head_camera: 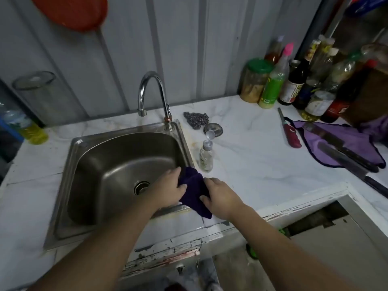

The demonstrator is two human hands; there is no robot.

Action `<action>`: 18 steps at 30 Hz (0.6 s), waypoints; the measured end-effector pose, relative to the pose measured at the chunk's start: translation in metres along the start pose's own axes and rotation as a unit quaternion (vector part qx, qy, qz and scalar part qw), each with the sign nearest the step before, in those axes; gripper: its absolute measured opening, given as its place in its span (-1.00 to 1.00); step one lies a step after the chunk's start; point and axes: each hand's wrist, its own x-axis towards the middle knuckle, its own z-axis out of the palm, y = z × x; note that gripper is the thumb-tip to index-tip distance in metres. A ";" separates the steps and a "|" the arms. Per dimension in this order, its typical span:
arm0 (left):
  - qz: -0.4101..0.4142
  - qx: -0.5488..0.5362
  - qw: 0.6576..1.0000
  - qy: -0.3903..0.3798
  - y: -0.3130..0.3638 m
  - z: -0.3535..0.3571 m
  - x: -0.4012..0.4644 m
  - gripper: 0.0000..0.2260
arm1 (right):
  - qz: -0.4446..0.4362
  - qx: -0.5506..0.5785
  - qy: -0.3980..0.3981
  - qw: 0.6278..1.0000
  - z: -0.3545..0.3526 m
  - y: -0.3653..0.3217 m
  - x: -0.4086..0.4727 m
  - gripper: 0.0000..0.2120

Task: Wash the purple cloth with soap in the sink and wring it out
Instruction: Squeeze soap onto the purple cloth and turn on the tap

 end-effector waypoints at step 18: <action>-0.163 -0.253 0.954 -0.005 -0.014 0.050 0.027 -0.91 | 0.109 0.029 -0.012 0.994 0.012 0.004 0.028 -0.83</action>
